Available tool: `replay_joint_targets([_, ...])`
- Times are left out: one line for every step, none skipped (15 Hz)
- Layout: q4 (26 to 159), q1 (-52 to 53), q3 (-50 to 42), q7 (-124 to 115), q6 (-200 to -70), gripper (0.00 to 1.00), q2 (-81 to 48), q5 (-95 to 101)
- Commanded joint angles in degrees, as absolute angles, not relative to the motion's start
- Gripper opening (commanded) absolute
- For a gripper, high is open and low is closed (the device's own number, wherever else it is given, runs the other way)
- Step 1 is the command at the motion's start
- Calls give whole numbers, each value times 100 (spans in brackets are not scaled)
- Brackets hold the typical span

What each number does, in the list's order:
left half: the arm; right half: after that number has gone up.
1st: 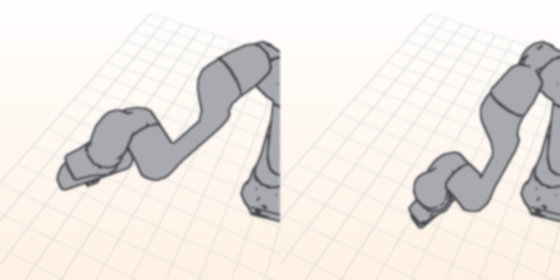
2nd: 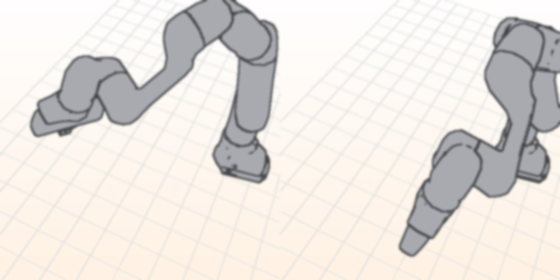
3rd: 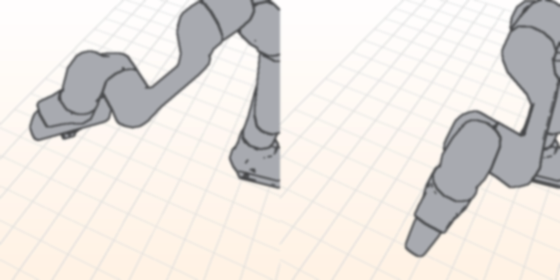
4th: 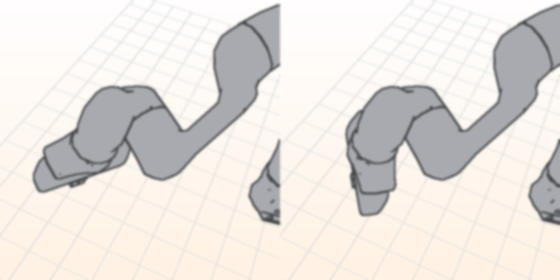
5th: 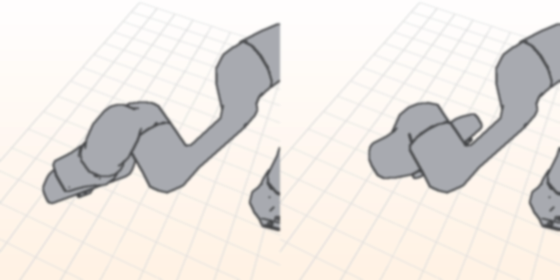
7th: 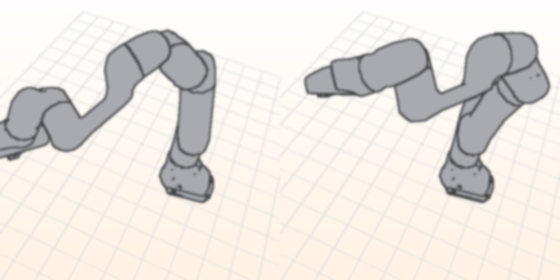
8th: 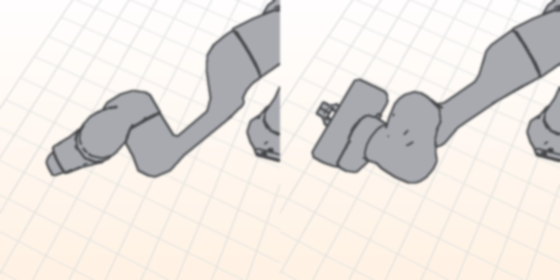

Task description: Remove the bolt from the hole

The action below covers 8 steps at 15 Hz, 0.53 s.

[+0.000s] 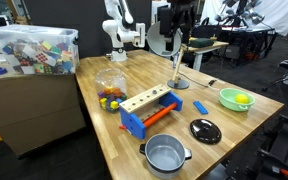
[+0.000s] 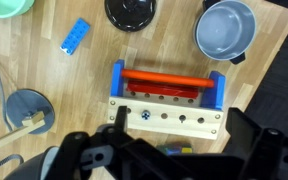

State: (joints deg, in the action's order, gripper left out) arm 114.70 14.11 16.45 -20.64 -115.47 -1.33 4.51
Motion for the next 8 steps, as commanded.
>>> replay_joint_targets([11450,1505,1584,-2181,-11569,100,-273,541])
replay_joint_targets([11450,1531,1578,-2214,-11590,100,-370,560])
replay_joint_targets([11448,1535,1575,-2214,-11590,100,-389,559])
replay_joint_targets([11443,1533,1575,-2214,-11590,100,-365,560])
replay_joint_targets([11442,1528,1571,-2215,-11589,100,-324,560])
replay_joint_targets([11441,1526,1571,-2215,-11588,100,-307,561])
replay_joint_targets([11441,1530,1571,-2215,-11588,100,-309,561])
replay_joint_targets([11441,1530,1571,-2215,-11588,100,-311,561])
